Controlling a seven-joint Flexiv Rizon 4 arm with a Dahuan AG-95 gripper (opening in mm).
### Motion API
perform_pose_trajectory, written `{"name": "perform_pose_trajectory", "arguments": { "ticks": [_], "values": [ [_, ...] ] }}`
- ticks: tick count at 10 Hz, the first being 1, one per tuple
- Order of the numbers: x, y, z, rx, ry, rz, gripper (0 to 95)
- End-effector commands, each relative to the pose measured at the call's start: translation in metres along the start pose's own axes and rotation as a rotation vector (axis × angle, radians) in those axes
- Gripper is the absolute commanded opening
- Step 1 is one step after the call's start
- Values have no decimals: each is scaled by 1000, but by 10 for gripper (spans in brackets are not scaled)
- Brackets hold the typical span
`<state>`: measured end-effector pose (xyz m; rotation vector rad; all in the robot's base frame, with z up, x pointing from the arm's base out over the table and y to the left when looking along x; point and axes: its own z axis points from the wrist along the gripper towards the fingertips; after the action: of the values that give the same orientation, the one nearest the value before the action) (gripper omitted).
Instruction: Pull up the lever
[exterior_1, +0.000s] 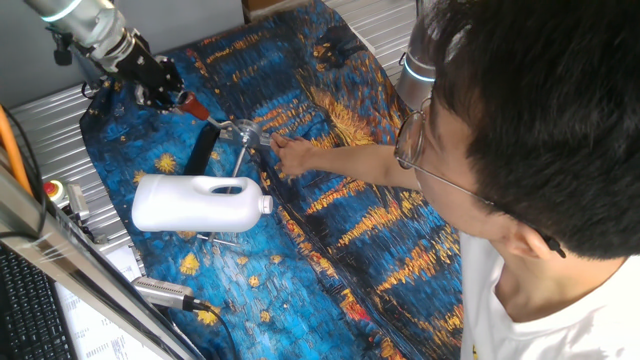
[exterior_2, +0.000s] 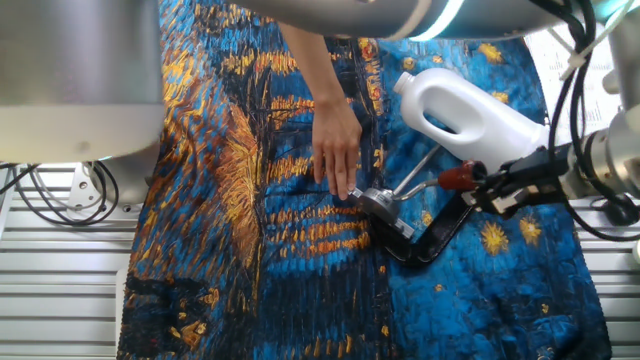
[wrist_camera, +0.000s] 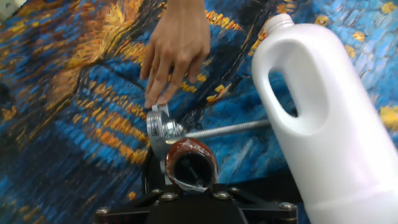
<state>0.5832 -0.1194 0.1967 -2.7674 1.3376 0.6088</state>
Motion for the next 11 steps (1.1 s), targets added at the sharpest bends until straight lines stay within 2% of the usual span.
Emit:
{"name": "perform_pose_trajectory", "arguments": {
  "ticks": [1,5,7,8,9,10,11],
  "values": [
    [0,2,6,8,25,20,190],
    [24,8,5,25,56,55,190],
    [38,11,-2,33,70,143,190],
    [42,11,-10,33,112,239,190],
    [45,11,-20,64,160,389,190],
    [47,12,-25,98,181,494,0],
    [51,14,-30,160,203,642,0]
  ]
}}
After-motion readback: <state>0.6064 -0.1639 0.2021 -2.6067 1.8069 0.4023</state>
